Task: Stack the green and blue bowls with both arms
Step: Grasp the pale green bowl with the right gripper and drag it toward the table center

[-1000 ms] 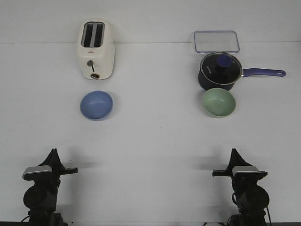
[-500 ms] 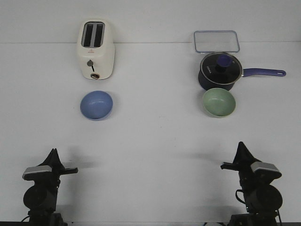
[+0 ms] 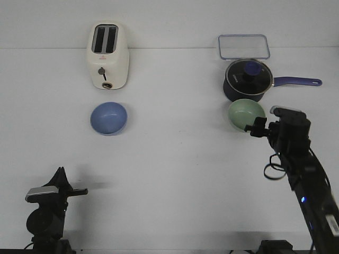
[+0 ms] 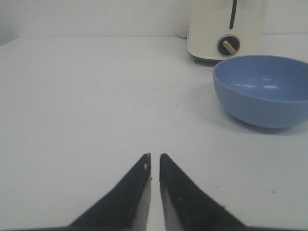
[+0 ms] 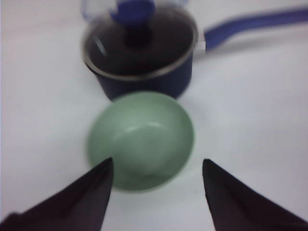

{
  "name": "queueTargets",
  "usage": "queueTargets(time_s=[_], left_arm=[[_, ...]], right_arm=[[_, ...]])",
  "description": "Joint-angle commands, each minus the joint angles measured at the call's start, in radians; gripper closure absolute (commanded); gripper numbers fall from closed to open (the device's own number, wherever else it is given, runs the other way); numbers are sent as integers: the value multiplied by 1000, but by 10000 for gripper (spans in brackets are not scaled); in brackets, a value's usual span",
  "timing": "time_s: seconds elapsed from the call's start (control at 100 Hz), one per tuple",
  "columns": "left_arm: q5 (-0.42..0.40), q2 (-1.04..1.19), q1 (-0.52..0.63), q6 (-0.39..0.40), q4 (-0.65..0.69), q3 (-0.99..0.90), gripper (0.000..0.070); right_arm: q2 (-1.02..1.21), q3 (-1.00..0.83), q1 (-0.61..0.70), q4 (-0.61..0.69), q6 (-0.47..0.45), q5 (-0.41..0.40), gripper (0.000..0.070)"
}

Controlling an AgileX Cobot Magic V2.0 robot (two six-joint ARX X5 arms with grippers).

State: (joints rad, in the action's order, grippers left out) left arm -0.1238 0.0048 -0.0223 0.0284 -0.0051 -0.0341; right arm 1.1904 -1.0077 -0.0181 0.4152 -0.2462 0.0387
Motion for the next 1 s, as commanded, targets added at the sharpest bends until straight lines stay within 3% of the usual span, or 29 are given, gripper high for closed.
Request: queueTargets(time_s=[0.0, 0.19, 0.4, 0.45, 0.49, 0.53, 0.55, 0.75, 0.99], left_arm=[[5, -2, 0, 9, 11, 20, 685], [5, -2, 0, 9, 11, 20, 685], [5, -2, 0, 9, 11, 20, 685], [5, -2, 0, 9, 11, 20, 685], [5, -2, 0, 9, 11, 20, 685], [5, -2, 0, 9, 11, 20, 685], [5, -2, 0, 9, 11, 20, 685], [5, -2, 0, 9, 11, 20, 685], [5, -2, 0, 9, 11, 20, 685]], right_arm=[[140, -64, -23, 9, 34, -16, 310], [390, -166, -78, -6, 34, -60, 311], [525, -188, -98, -83, 12, -99, 320], [539, -188, -100, -92, 6, -110, 390], [549, -188, -100, -102, 5, -114, 503], [551, -188, -100, -105, 0, -114, 661], [551, -188, -100, -105, -2, -115, 700], [503, -188, -102, -72, -14, -129, 700], [290, -177, -80, 71, -11, -266, 700]])
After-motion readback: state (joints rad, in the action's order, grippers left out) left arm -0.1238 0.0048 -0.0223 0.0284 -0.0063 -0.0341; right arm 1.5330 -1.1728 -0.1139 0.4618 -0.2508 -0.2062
